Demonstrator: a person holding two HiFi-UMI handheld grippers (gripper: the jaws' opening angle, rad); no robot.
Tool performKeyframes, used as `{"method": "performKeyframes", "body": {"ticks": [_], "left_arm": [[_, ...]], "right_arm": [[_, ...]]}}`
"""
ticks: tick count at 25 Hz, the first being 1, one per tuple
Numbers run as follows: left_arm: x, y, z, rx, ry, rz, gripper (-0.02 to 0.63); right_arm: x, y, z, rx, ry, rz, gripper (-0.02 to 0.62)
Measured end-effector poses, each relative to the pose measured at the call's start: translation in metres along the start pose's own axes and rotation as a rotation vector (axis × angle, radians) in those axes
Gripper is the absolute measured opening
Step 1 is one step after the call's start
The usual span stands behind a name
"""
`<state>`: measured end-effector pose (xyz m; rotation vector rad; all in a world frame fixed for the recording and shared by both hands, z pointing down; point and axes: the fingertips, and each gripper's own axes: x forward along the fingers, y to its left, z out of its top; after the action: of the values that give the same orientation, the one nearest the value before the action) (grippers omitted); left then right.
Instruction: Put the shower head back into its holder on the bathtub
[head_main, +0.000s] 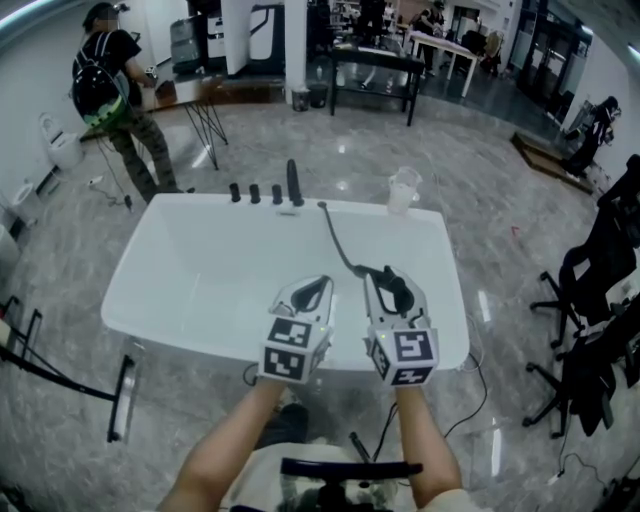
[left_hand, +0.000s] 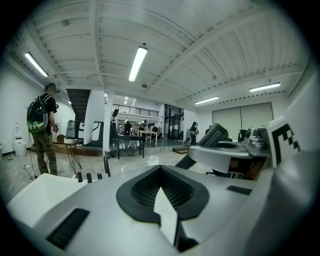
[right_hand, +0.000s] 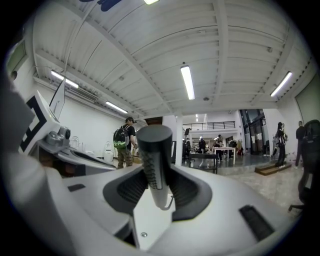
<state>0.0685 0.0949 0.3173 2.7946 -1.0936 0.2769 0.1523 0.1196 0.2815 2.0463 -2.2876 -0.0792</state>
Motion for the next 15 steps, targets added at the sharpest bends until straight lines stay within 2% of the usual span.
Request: {"method": "performKeyframes", "body": {"ticks": [7,15], "left_arm": [[0.021,0.013,0.003,0.001,0.001,-0.017,0.005],[0.051,0.048,0.014,-0.001,0.005,-0.023,0.005]], "right_arm": [[0.021,-0.009,0.011,-0.026,-0.015,0.006,0.149],[0.067,-0.029,0.065,-0.099,-0.072,0.059,0.149]]}}
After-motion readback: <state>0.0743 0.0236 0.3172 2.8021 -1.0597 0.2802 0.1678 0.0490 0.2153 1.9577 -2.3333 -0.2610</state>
